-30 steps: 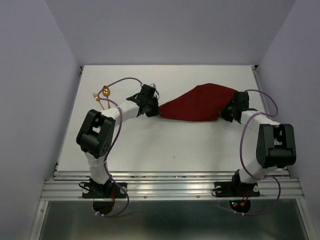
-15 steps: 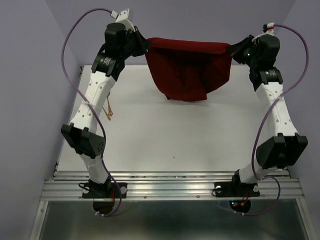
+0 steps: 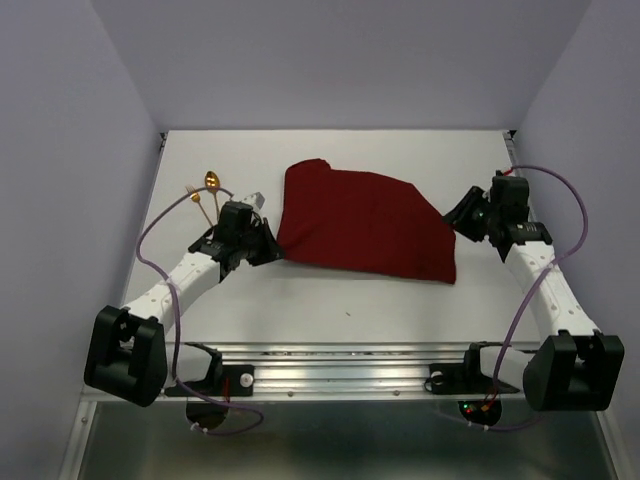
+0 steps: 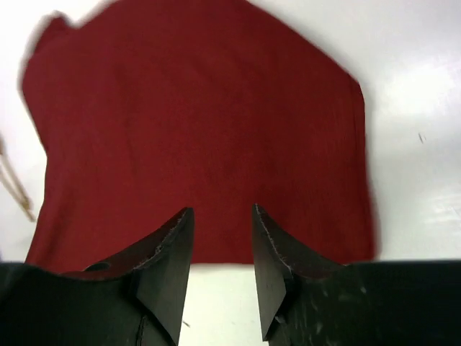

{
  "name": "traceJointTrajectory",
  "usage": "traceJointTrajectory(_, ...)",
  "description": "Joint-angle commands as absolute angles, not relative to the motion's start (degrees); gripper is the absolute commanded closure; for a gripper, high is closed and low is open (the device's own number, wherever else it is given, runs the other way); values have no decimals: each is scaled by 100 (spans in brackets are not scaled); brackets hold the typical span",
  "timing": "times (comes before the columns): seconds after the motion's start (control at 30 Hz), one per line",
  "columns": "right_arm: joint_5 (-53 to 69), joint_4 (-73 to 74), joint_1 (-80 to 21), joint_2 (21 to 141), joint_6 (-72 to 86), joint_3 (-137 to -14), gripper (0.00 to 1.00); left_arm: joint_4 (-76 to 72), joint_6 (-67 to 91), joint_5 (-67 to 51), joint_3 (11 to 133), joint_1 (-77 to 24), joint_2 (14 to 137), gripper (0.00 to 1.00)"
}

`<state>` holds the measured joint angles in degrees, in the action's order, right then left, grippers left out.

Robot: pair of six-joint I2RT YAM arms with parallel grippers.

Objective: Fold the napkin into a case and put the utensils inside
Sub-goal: Flatten out the crumpled napkin at the center of the board.

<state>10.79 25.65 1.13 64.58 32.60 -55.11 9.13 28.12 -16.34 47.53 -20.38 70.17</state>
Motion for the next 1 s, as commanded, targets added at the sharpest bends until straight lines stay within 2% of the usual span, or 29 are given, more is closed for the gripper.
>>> traceJointTrajectory(0.0, 931, 2847, 149, 6766, 3138, -5431, 56, 132, 3146, -1679, 4018, -2021, 6899, 100)
traceJointTrajectory(0.1, 1221, 3023, 149, 6838, 3006, -5414, 57, 184, 3129, -1460, 3955, -2021, 6917, 100)
traceJointTrajectory(0.23, 1494, 3199, 149, 6820, 3180, -4811, 54, 281, 3032, -1266, 4078, -2021, 7057, 100)
traceJointTrajectory(0.47, 1564, 3305, 149, 6513, 3848, -3623, 38, 316, 2971, -1335, 4245, -2021, 7356, 100)
traceJointTrajectory(0.63, 1143, 3559, 97, 6196, 4078, -3314, 20, 351, 2962, -1363, 4254, -2021, 7488, 100)
traceJointTrajectory(0.83, 1020, 3183, 36, 6626, 4122, -3147, 19, 352, 2944, -1336, 4315, -2021, 7576, 100)
traceJointTrajectory(0.97, 941, 2674, -175, 6942, 4139, -3006, 23, 360, 2909, -1345, 4359, -2021, 7629, 100)
